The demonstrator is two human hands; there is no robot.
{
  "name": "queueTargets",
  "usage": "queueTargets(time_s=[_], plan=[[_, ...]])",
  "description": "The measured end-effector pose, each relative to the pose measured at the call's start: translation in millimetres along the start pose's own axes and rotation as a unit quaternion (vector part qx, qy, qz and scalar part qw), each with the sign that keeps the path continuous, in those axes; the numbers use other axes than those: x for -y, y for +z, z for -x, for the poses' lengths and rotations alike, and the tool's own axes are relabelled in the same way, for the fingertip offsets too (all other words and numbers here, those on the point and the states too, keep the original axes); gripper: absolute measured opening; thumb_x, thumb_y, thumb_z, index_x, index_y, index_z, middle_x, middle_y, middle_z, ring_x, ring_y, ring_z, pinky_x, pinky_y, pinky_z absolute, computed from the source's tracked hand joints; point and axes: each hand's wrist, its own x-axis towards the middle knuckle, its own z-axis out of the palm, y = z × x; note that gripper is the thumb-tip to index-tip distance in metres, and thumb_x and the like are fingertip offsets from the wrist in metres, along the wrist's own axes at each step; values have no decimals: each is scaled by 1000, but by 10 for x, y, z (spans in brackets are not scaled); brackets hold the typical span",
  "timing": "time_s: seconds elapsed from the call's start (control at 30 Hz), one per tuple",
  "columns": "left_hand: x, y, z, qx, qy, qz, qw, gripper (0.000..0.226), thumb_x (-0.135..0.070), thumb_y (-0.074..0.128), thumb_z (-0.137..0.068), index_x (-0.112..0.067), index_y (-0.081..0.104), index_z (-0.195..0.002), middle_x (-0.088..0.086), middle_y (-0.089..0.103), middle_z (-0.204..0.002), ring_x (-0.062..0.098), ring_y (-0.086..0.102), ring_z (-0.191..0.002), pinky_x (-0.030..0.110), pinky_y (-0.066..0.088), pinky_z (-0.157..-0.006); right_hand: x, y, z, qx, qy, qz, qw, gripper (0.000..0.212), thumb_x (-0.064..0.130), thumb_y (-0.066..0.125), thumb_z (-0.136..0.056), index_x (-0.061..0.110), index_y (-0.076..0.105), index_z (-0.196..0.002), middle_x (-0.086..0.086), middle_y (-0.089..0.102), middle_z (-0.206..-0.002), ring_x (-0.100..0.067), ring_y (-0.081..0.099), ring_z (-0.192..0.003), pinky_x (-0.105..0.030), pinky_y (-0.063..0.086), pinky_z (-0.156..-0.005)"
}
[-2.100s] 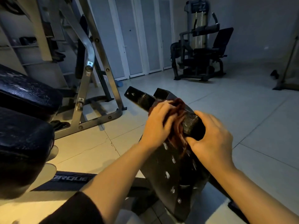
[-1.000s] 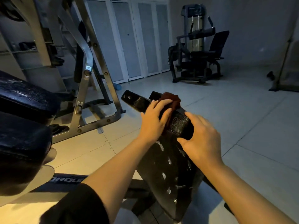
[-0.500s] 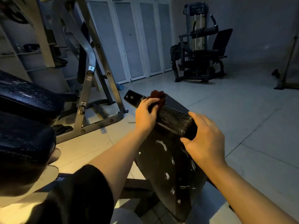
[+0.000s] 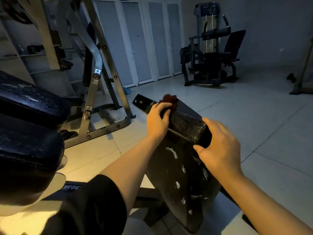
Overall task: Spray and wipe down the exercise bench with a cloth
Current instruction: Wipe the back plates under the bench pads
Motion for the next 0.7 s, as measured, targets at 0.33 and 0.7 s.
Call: queueTargets(time_s=[0.33,0.7], plan=[[-199,-28,813,96,191,77,974,32,-15,53,-94,-19,62,-124,2,54,-131,14,52,-122,39,49,-99,-51,69,1,-21,-20,-7,1000,70,14,87,-64,14,57,-128,-3,65,-116,-23,61,-107,-29,45,-84],[-390,34,656,43,144,-20,989,30,-17,53,-96,-21,64,-125,-1,50,-143,10,33,-140,31,24,-118,-41,31,-6,-16,-24,-9,1000,75,15,88,-64,13,55,-131,-6,64,-120,-26,60,-111,-33,47,-87]])
